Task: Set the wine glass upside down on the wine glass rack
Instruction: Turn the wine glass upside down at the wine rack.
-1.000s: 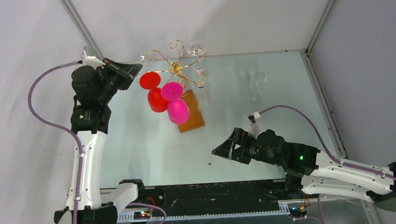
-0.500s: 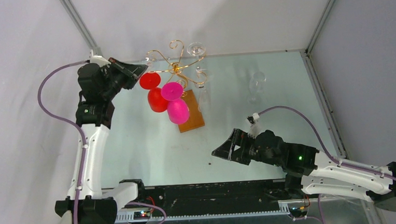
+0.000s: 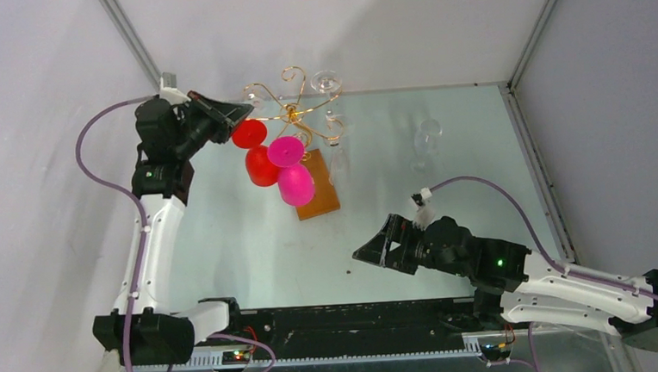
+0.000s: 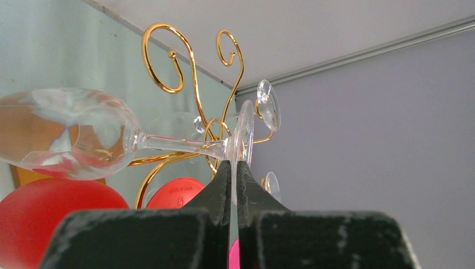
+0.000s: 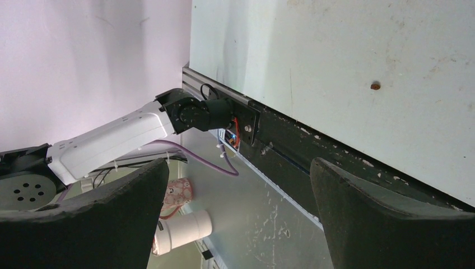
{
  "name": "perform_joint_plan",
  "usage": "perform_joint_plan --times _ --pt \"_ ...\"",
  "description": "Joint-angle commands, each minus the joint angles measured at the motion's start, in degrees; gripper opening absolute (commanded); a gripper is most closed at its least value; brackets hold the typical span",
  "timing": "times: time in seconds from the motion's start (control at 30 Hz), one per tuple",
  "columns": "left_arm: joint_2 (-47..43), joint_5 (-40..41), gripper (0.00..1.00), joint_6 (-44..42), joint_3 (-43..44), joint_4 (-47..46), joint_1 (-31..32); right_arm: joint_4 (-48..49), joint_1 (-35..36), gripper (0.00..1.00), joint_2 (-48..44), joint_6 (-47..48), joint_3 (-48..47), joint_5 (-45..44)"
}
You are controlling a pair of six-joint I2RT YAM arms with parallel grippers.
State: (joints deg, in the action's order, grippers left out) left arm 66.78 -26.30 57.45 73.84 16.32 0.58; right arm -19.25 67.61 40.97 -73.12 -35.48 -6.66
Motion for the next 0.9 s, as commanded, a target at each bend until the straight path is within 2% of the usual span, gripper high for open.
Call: perform_joint_plan --times 0.0,0.87 --pt "1.20 -3.46 0.00 1.20 3.38 -5.34 -0.25 -1.02 -0.28 1.00 -1.40 -0.54 -0.02 -0.89" --pt "10.63 -6.10 0.00 3.09 11.47 -6.60 0.56 -1.86 -0.24 1.00 -3.97 -1.61 1.47 -1.97"
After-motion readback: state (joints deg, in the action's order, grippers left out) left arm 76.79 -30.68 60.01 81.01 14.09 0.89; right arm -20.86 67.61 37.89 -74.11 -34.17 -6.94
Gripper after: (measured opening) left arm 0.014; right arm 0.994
